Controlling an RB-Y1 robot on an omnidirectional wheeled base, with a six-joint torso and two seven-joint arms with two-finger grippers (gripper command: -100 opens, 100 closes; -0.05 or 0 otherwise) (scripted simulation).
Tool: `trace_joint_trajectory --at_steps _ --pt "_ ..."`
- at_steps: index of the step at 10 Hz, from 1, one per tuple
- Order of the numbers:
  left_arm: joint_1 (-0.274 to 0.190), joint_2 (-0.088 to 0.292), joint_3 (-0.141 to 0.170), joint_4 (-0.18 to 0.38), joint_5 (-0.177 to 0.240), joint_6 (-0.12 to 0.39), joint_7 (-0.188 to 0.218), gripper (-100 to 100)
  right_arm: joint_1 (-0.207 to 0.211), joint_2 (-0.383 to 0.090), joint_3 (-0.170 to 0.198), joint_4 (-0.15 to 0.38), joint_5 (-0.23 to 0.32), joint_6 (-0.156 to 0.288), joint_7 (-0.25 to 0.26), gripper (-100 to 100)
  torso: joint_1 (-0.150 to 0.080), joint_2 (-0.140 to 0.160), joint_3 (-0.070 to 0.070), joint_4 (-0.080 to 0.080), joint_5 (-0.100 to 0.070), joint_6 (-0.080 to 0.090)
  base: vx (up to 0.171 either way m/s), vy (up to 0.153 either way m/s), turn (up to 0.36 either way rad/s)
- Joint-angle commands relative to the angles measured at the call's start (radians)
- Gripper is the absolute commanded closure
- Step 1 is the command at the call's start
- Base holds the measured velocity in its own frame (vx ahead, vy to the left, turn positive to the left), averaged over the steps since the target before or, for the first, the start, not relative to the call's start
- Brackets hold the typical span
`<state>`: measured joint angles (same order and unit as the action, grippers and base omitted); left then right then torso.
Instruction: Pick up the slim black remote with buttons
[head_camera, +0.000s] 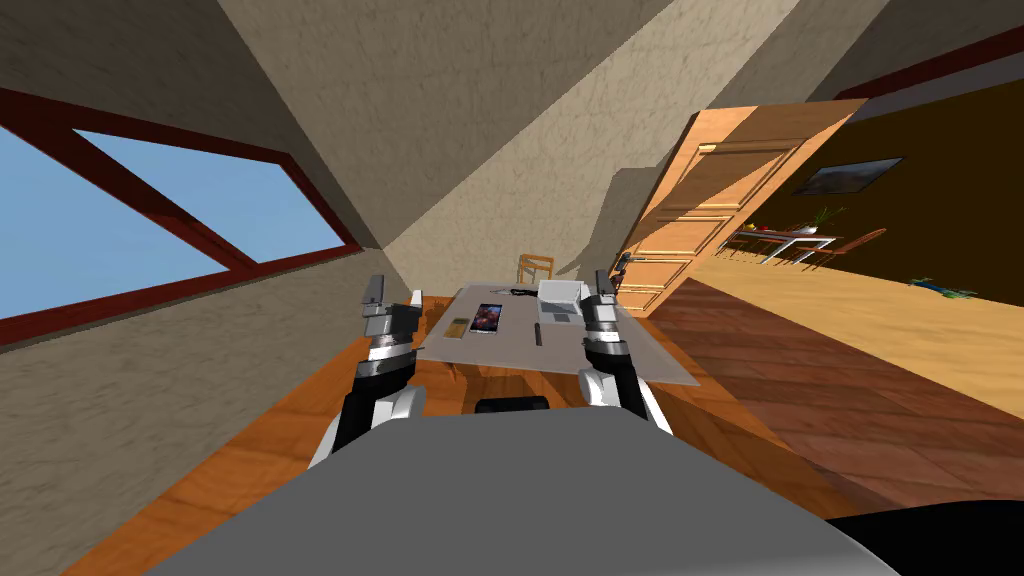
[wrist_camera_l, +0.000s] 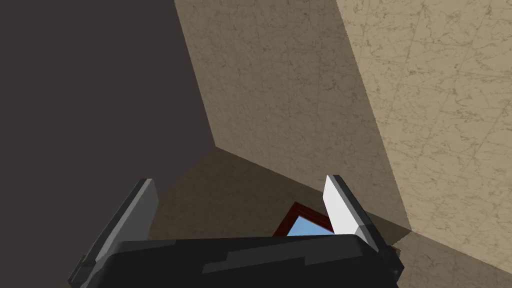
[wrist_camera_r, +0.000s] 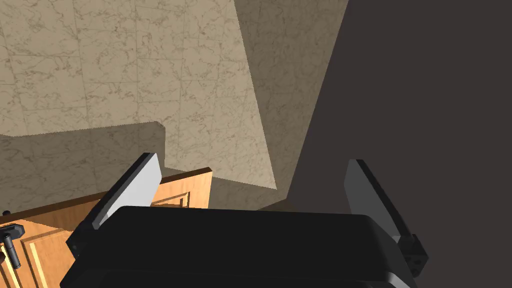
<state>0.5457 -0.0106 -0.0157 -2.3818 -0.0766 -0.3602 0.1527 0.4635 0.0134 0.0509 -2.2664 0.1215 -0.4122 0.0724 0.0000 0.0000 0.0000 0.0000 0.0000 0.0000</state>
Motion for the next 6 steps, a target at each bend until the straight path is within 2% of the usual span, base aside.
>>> trace_joint_trajectory --at_steps 1,4,5,6 --pt "0.0 0.0 0.0 0.0 0.0 0.0 0.0 0 -0.003 -0.03 -0.011 0.023 0.041 -0.015 0.015 -100 0.0 0.0 0.0 0.0 0.0 0.0 -0.016 0.009 0.175" --pt "0.0 0.0 0.0 0.0 0.0 0.0 0.0 0 -0.012 -0.085 -0.038 0.082 0.129 -0.049 0.054 -100 0.0 0.002 0.001 0.0 0.0 -0.001 -0.028 0.003 0.251" --pt "0.0 0.0 0.0 0.0 0.0 0.0 0.0 0 -0.012 -0.085 -0.038 0.082 0.14 -0.049 0.054 -100 0.0 0.002 0.001 0.0 0.0 0.0 -0.018 0.0 0.064" --pt "0.0 0.0 0.0 0.0 0.0 0.0 0.0 0 -0.015 -0.105 -0.051 0.109 0.179 -0.064 0.071 -100 0.0 0.001 0.001 0.0 0.0 0.0 -0.017 0.005 0.213"
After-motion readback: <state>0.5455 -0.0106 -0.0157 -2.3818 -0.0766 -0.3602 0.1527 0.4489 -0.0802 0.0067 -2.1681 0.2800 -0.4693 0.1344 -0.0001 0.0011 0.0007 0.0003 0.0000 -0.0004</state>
